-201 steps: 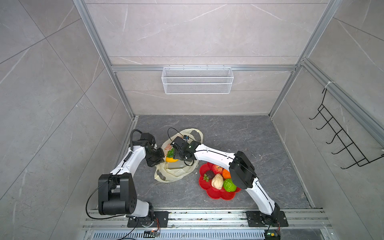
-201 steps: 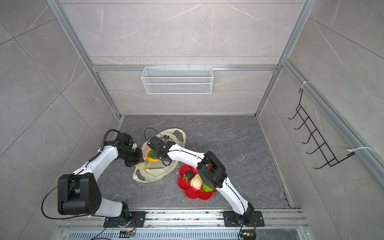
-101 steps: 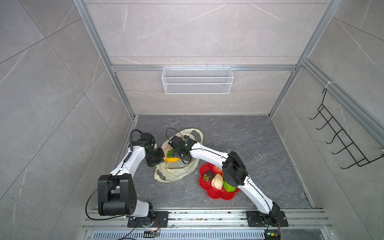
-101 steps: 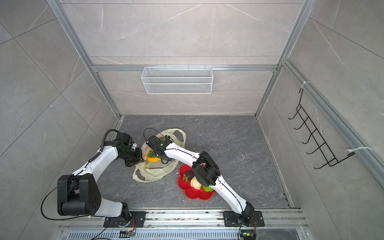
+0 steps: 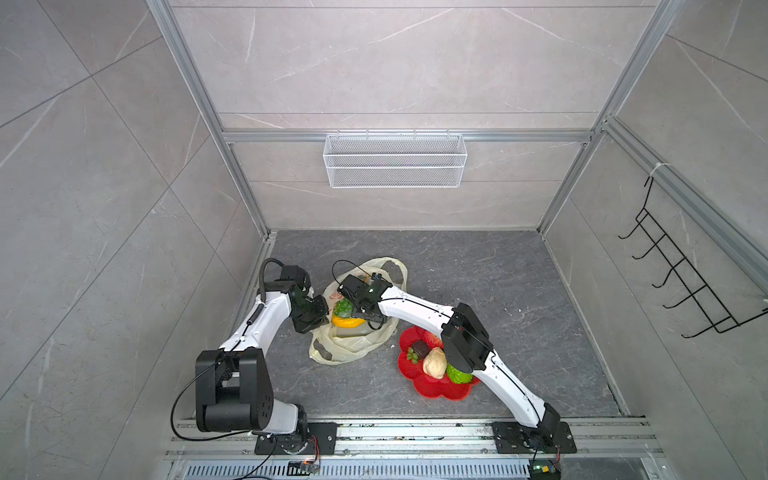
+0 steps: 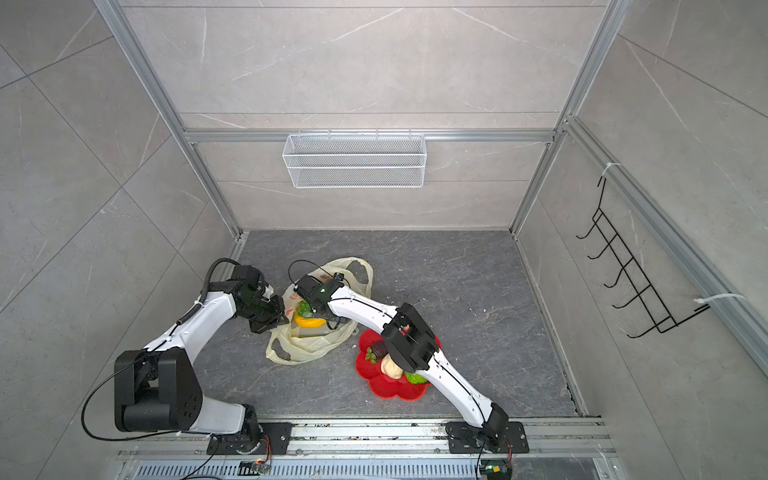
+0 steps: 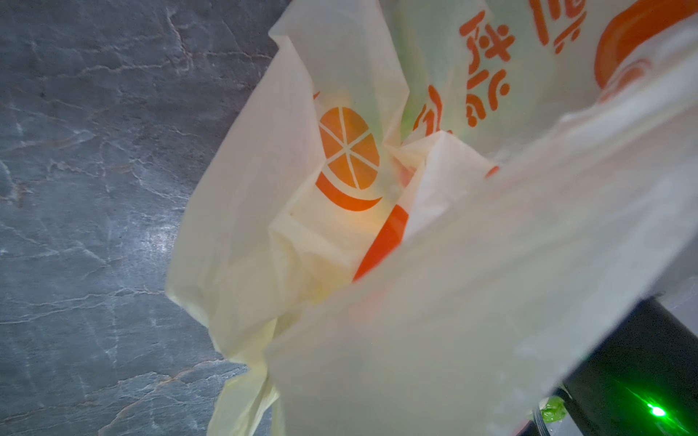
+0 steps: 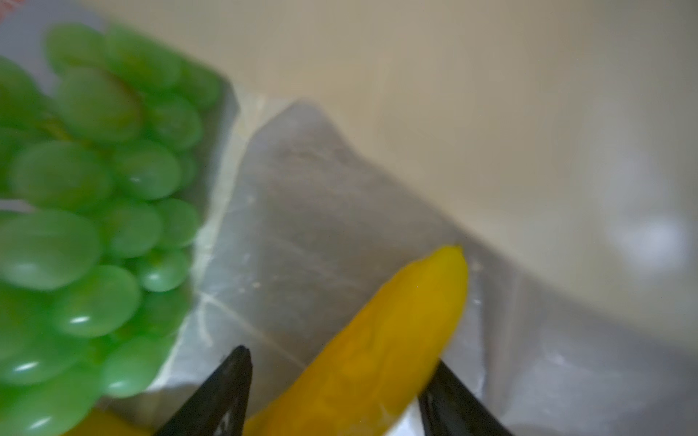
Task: Take the fake fruits out of the plastic bag
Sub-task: 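Lower the right gripper around the yellow banana and close on it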
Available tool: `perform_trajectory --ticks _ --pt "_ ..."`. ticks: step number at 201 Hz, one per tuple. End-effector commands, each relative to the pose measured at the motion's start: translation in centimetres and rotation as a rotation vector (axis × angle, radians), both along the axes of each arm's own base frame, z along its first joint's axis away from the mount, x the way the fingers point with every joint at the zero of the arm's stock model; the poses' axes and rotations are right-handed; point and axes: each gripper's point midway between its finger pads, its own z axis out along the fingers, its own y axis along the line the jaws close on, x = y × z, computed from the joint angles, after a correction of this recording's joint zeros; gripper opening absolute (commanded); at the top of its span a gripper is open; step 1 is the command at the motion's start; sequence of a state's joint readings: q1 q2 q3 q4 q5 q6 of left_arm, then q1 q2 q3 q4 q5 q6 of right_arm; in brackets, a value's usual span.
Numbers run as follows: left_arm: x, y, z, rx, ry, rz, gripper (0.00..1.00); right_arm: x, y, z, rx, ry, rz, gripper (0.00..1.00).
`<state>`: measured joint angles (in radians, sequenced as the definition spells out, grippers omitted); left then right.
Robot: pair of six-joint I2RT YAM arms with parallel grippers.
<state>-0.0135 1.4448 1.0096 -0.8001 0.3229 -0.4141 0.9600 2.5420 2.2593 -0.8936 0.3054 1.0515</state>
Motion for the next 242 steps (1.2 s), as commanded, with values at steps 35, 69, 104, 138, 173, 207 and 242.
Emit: perform_trajectory --ticks 35,69,104,138,173,207,242 --pt "0.3 -0.3 1.4 -0.006 -0.045 -0.03 0.0 0.5 -0.8 2.7 -0.011 -0.057 0.008 0.61" --pt "0.3 -0.3 1.4 -0.006 -0.043 -0.028 0.0 0.8 -0.1 3.0 0.003 -0.071 0.044 0.46" --pt "0.3 -0.2 1.3 -0.001 -0.041 -0.027 0.0 1.3 0.5 3.6 -0.01 -0.09 0.103 0.42" --pt "0.2 -0.3 1.2 -0.005 -0.035 -0.027 0.0 1.4 0.6 3.6 -0.049 -0.082 0.157 0.43" --pt "0.2 -0.2 1.2 0.001 -0.036 -0.027 0.0 0.0 0.3 3.1 -0.061 -0.011 0.184 0.54" --pt "0.3 -0.2 1.2 -0.001 -0.036 -0.027 0.0 -0.6 -0.1 2.7 -0.075 0.003 0.179 0.66" --pt "0.2 -0.2 1.2 -0.001 -0.034 -0.028 0.0 -1.2 0.6 1.4 -0.046 0.039 0.184 0.64"
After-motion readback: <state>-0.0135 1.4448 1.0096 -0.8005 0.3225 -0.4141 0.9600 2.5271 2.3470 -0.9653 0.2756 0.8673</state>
